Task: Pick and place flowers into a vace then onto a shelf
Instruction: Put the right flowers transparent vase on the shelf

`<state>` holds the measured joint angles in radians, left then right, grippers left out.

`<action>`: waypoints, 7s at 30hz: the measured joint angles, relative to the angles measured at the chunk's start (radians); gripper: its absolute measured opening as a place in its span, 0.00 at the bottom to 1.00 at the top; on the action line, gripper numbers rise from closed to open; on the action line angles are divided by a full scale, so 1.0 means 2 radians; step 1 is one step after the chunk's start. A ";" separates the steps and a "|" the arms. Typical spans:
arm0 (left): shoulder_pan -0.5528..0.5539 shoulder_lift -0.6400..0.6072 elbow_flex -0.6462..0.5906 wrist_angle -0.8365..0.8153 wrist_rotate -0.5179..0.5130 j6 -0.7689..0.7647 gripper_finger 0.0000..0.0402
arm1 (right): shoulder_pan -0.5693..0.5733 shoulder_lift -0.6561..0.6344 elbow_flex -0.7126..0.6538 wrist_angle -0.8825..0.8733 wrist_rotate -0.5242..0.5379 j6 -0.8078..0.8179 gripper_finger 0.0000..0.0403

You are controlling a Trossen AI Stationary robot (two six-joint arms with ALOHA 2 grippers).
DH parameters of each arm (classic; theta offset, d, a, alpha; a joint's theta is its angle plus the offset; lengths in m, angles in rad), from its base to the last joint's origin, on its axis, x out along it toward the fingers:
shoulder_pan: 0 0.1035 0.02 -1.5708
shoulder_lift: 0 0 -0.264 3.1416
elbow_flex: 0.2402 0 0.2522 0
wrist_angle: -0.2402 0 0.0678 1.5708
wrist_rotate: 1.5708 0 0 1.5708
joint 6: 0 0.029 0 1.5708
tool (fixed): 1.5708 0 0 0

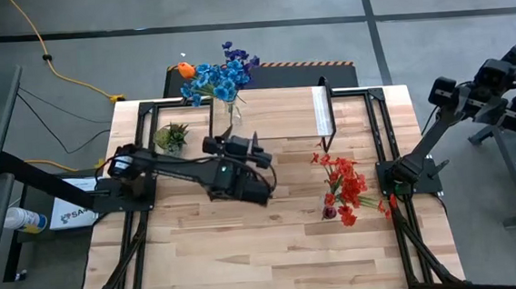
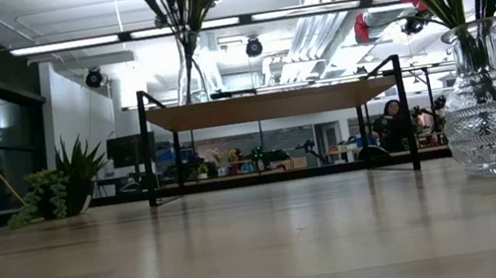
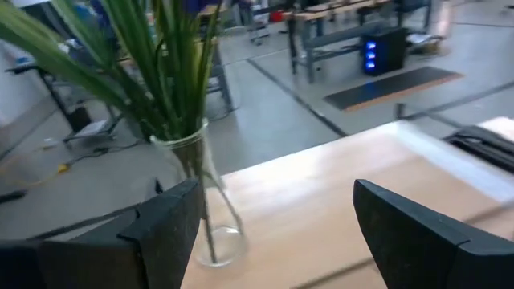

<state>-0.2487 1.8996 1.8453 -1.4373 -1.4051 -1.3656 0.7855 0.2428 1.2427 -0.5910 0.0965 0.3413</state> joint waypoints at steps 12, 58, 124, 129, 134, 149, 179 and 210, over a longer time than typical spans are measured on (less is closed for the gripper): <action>-0.123 0.000 0.102 0.003 0.012 0.092 0.88 | 0.000 0.000 0.020 -0.158 -0.031 0.108 0.31; -0.265 0.000 0.129 0.227 0.056 0.222 0.88 | -0.119 0.000 -0.349 -0.209 -0.184 0.274 0.31; -0.298 0.000 0.128 0.208 0.073 0.226 0.88 | -0.118 -0.001 -0.515 0.019 0.048 0.218 0.35; -0.298 0.000 0.128 0.208 0.073 0.226 0.88 | -0.118 -0.001 -0.515 0.029 0.054 0.206 0.48; -0.298 0.000 0.128 0.208 0.073 0.226 0.88 | -0.118 -0.001 -0.515 0.045 0.073 0.200 0.59; -0.298 0.000 0.128 0.208 0.073 0.226 0.88 | -0.118 0.000 -0.515 0.063 0.104 0.194 0.68; -0.298 0.000 0.128 0.209 0.073 0.226 0.88 | -0.117 0.153 -0.515 0.163 0.119 0.136 0.68; -0.298 0.000 0.128 0.207 0.080 0.226 0.88 | -0.118 0.231 -0.515 0.224 0.203 0.130 0.68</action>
<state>-0.8448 1.8996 2.1017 -1.0230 -1.2442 -0.9131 0.5503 0.7042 0.2131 -0.1429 0.5024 0.6022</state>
